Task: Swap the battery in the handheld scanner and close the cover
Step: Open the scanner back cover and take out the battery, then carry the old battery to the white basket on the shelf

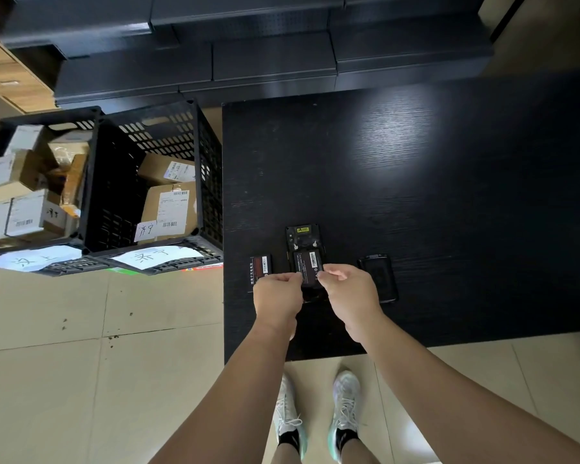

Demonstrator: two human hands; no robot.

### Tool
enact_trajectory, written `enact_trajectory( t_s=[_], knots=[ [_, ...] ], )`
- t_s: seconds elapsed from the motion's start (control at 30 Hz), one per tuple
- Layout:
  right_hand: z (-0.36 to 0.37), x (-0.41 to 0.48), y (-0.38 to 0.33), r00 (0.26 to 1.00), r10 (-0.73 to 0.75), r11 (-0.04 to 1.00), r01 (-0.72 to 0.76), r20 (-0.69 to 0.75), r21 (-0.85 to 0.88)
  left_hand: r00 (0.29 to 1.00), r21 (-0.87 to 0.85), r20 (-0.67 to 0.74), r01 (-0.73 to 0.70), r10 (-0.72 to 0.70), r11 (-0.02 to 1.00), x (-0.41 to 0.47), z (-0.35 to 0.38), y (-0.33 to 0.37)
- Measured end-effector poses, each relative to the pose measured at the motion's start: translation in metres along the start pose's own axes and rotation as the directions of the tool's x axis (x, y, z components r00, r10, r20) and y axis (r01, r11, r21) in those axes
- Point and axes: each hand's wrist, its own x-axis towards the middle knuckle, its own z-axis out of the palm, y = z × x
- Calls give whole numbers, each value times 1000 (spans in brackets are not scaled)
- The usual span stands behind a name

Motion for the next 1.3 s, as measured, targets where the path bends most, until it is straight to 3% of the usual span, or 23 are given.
enact_trajectory(
  t_s=[0.17, 0.4, 0.83, 1.3],
  knots=[
    [0, 2, -4, 999, -43, 995, 43, 1, -92, 1000, -16, 13, 8, -8, 1000, 0, 1, 1],
    [2, 4, -2, 999, -37, 996, 39, 25, -81, 999, -45, 18, -39, 39, 998, -1, -1, -3],
    [-18, -19, -2, 996, -9, 997, 2, 86, 75, 989, -119, 79, -115, 125, 986, -20, -8, -15],
    [-78, -97, -83, 991, -132, 962, 120, 33, 244, 945, -178, 169, -249, 279, 952, -116, -18, 48]
  ],
)
